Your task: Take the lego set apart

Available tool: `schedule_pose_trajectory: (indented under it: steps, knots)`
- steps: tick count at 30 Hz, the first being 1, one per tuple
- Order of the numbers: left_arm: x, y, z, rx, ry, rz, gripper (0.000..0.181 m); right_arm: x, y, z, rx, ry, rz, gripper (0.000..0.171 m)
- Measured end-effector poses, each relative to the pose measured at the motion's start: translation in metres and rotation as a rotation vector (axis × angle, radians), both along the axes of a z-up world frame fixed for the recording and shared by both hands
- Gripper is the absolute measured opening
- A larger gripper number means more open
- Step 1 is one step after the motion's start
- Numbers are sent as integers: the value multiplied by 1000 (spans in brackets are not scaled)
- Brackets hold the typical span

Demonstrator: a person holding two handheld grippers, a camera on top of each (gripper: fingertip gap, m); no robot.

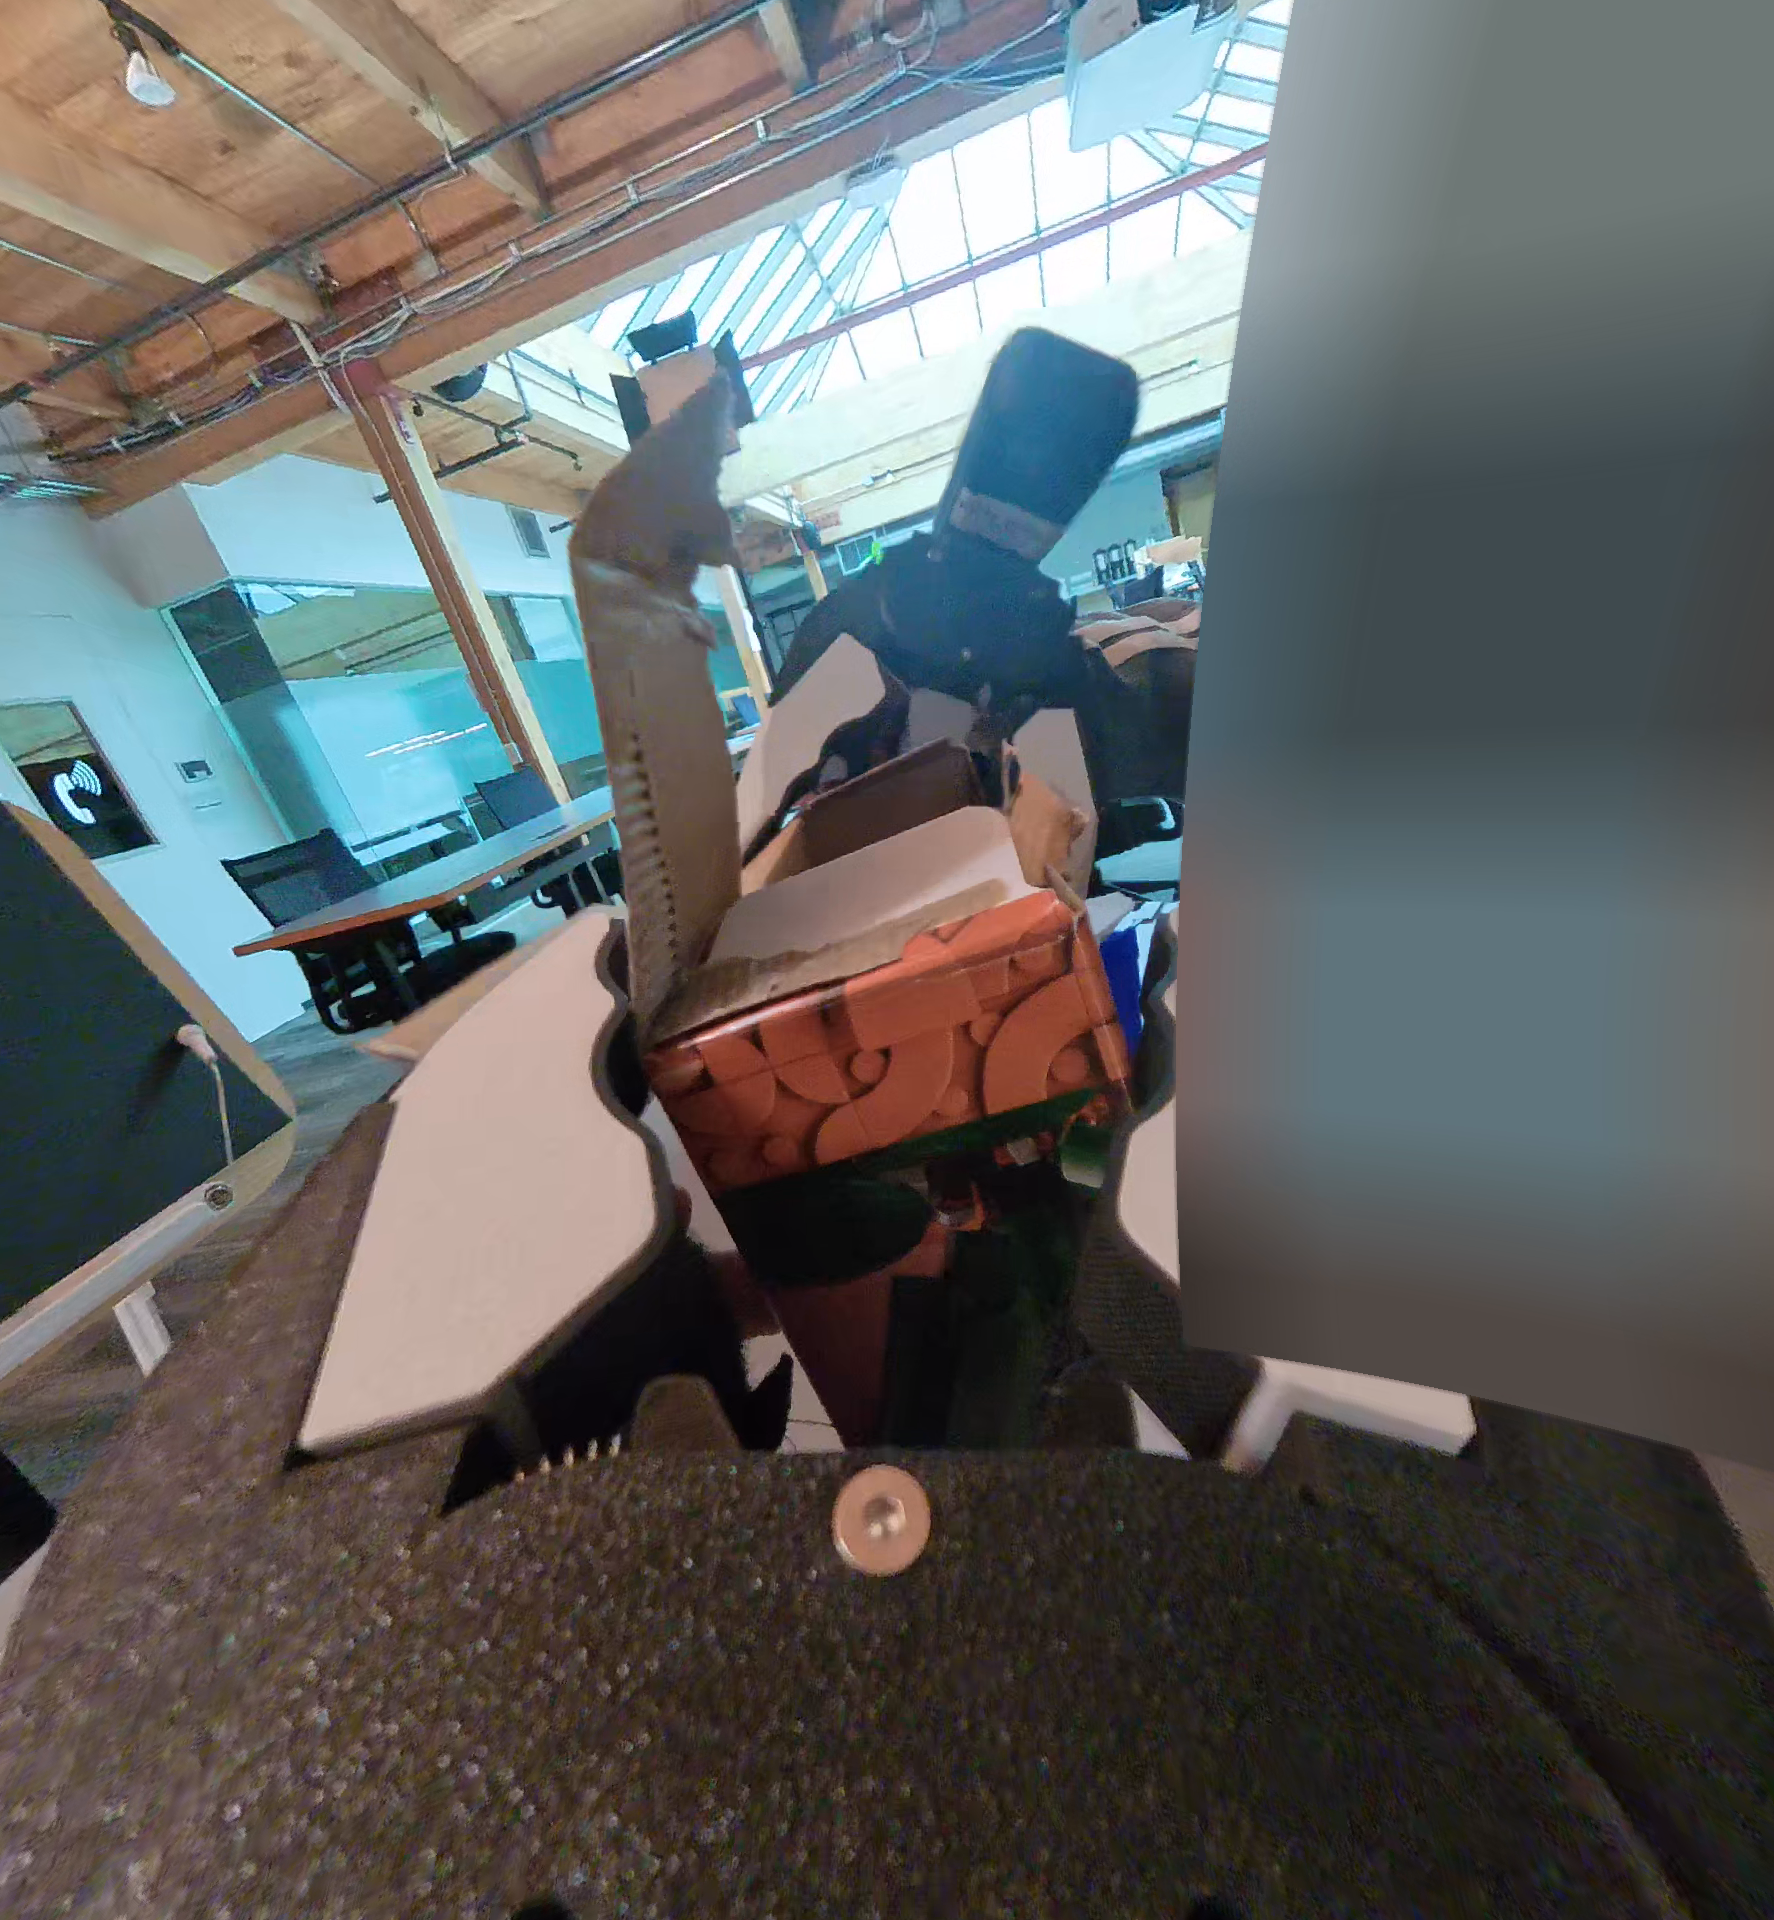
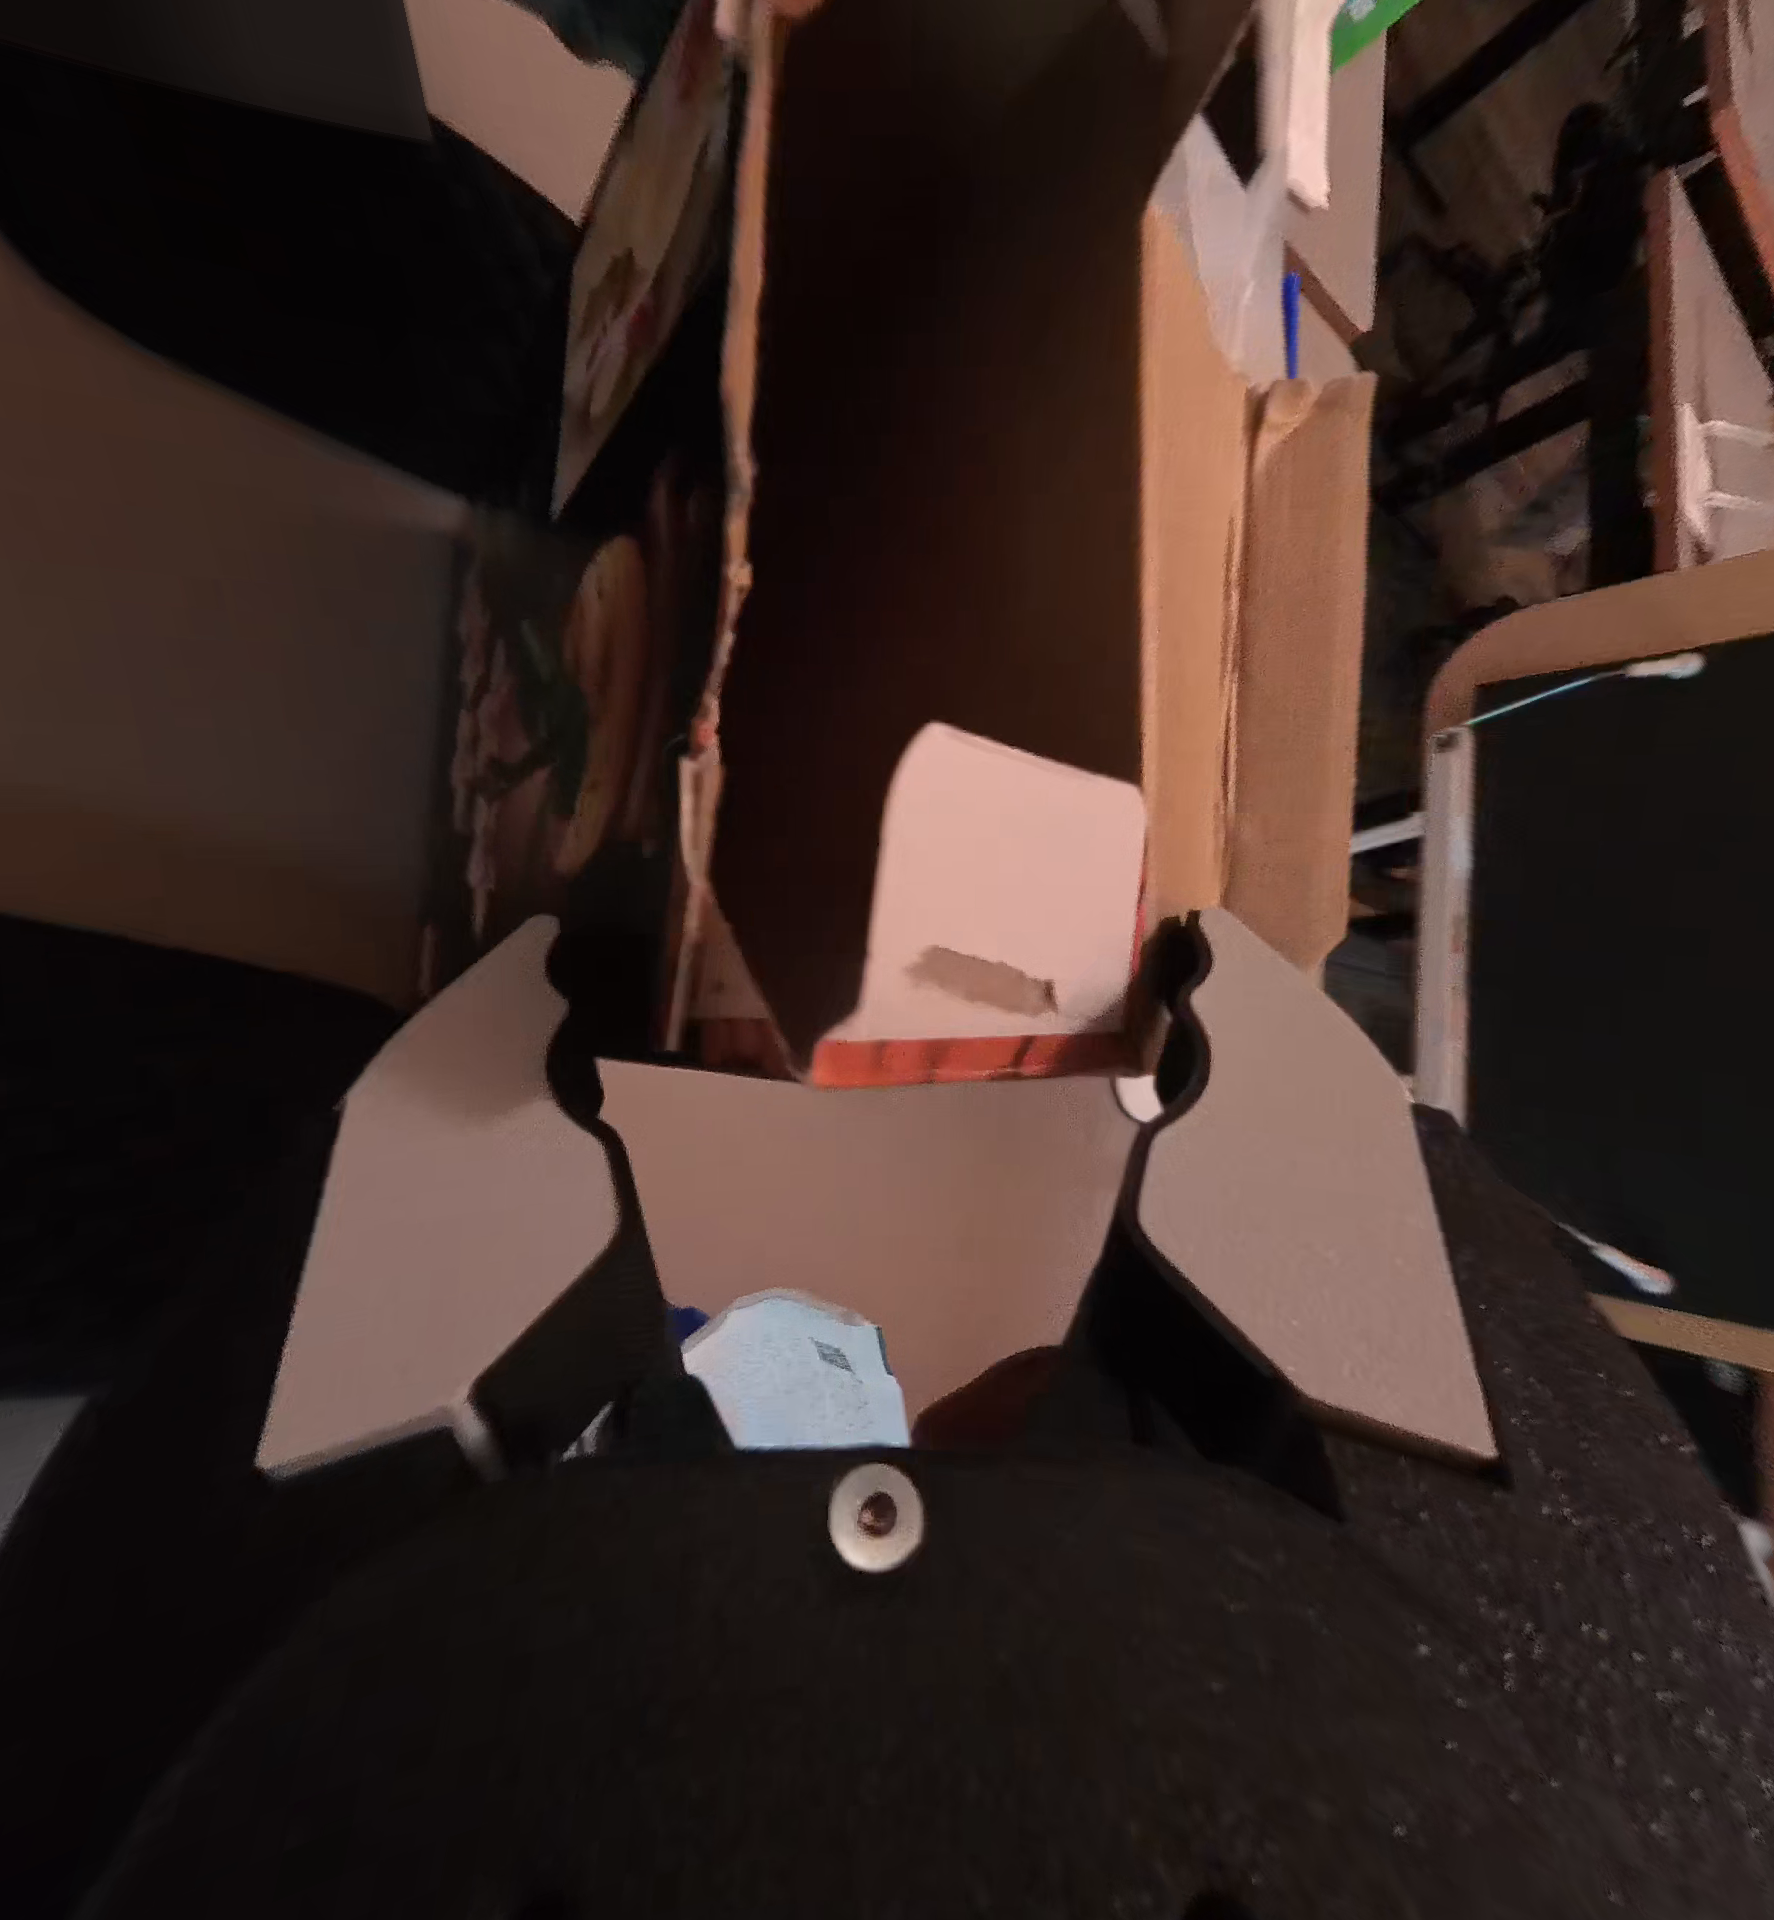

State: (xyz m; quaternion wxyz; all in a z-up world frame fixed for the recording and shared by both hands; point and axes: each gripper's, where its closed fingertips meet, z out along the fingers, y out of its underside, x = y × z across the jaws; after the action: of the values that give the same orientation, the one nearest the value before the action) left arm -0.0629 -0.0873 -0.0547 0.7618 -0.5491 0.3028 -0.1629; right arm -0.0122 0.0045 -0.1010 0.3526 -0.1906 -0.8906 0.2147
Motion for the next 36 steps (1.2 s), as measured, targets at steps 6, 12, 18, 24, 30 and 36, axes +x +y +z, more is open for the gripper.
schedule_pose_trajectory:
  steps: [6,12,18,24,30,36]
  knots:
    - [3,-2,0,10,20,34,93,10,-7,6,-114,-136,36,86]
    - [3,-3,0,25,41,84,94,16,-12,10,-208,-171,78,76]
    - [0,-58,31,469,285,396,88,12,-11,11,-255,-148,43,76]
    - [16,-53,1,236,630,329,99,13,-11,10,-229,-159,33,77]
    - [2,-15,-19,36,892,370,125,16,-16,10,-214,-152,86,76]
    - [-5,-2,-45,-267,679,321,139,17,-18,11,-223,-129,116,77]
